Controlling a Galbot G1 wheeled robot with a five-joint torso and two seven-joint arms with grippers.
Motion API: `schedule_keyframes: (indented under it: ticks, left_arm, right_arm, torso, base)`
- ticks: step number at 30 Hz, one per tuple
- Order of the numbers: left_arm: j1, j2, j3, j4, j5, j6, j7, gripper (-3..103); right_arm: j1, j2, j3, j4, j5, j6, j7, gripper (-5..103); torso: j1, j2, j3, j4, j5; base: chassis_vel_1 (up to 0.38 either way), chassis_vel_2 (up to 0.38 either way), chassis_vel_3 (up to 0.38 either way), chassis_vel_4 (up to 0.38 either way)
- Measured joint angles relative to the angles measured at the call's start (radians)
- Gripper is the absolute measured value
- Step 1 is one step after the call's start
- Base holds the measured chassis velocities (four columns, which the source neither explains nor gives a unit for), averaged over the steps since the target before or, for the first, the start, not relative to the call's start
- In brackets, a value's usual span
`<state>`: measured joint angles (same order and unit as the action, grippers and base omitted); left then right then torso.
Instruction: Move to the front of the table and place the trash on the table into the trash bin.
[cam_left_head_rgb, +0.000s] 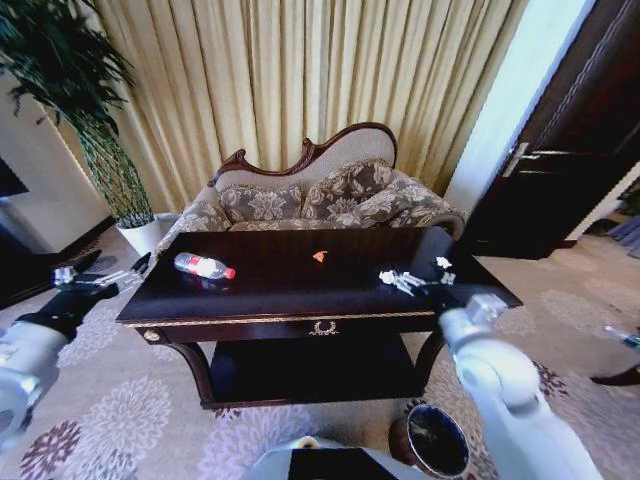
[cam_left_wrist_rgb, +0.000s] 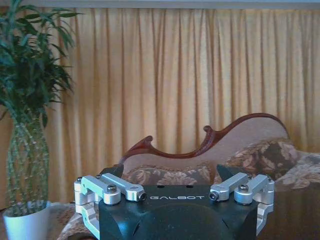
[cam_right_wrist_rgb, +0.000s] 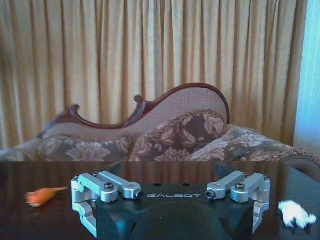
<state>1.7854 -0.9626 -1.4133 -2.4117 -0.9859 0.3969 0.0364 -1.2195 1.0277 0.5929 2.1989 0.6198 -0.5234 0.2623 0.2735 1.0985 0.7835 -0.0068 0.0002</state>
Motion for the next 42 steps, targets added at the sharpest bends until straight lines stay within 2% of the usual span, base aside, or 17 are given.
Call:
schedule_keyframes:
  ticks: [1,2,4,5,7,10,15,19,24,40,41,42]
  left_arm:
    - [0.008,-0.013,-0.009,-0.003,0.000,-0.003,0.000,100]
    - [0.021,-0.044,-0.021,-0.008,0.007,-0.008,0.000,100]
    - [0.025,-0.052,-0.022,-0.009,0.014,-0.008,0.000,100]
    - [0.025,-0.052,-0.022,-0.009,0.014,-0.008,0.000,100]
    - [0.024,-0.054,-0.022,-0.007,0.018,-0.008,0.000,100]
    - [0.017,-0.059,-0.017,0.001,0.024,-0.008,0.000,100]
    - [0.016,-0.073,-0.007,0.013,0.037,-0.009,0.000,100]
    - [0.014,-0.076,0.006,0.019,0.052,-0.014,0.000,100]
    - [0.001,-0.069,0.027,0.030,0.070,-0.017,-0.003,100]
    - [0.003,-0.066,0.020,0.033,0.068,-0.024,-0.001,100]
    - [0.003,-0.066,0.020,0.033,0.067,-0.025,-0.001,100]
    - [0.003,-0.066,0.020,0.033,0.067,-0.027,-0.001,100]
  right_arm:
    - [0.043,-0.023,-0.018,-0.035,0.011,-0.018,0.017,100]
    - [0.142,-0.064,-0.045,-0.112,0.049,-0.071,0.085,100]
    - [0.185,-0.084,-0.047,-0.149,0.089,-0.119,0.136,100]
    - [0.185,-0.084,-0.047,-0.149,0.089,-0.119,0.136,100]
    - [0.222,-0.102,-0.045,-0.177,0.127,-0.176,0.163,100]
    - [0.258,-0.129,-0.047,-0.219,0.160,-0.208,0.181,100]
    - [0.318,-0.163,-0.065,-0.300,0.187,-0.214,0.198,100]
    - [0.347,-0.186,-0.088,-0.352,0.249,-0.214,0.206,100]
    - [0.357,-0.190,-0.114,-0.409,0.290,-0.214,0.211,100]
    - [0.318,-0.205,-0.112,-0.433,0.270,-0.211,0.194,100]
    - [0.315,-0.205,-0.112,-0.432,0.265,-0.210,0.193,103]
    - [0.312,-0.204,-0.112,-0.428,0.257,-0.210,0.192,100]
  torso:
    - [0.000,0.000,0.000,0.0000,-0.0001]
    - [0.000,0.000,0.000,-0.0001,0.0000]
    - [0.000,0.000,0.000,-0.0003,0.0001]
    - [0.000,0.000,0.000,-0.0003,0.0001]
    - [0.000,0.000,0.000,-0.0003,0.0001]
    - [0.000,0.000,0.000,-0.0004,-0.0001]
    - [0.000,0.000,0.000,-0.0002,-0.0001]
    - [0.000,0.000,0.000,-0.0002,0.0000]
    - [0.000,0.000,0.000,-0.0002,0.0000]
    - [0.000,0.000,0.000,-0.0001,-0.0001]
    - [0.000,0.000,0.000,-0.0001,-0.0002]
    - [0.000,0.000,0.000,-0.0002,-0.0001]
  base:
    - [0.000,0.000,0.000,0.000]
    - [0.000,0.000,0.000,0.000]
    - [0.000,0.000,0.000,0.000]
    - [0.000,0.000,0.000,0.000]
    - [0.000,0.000,0.000,0.000]
    - [0.000,0.000,0.000,0.000]
    - [0.000,0.000,0.000,0.000]
    - [0.000,0.000,0.000,0.000]
    - [0.000,0.000,0.000,0.000]
    - [0.000,0.000,0.000,0.000]
    - [0.000,0.000,0.000,0.000]
    - [0.000,0.000,0.000,0.000]
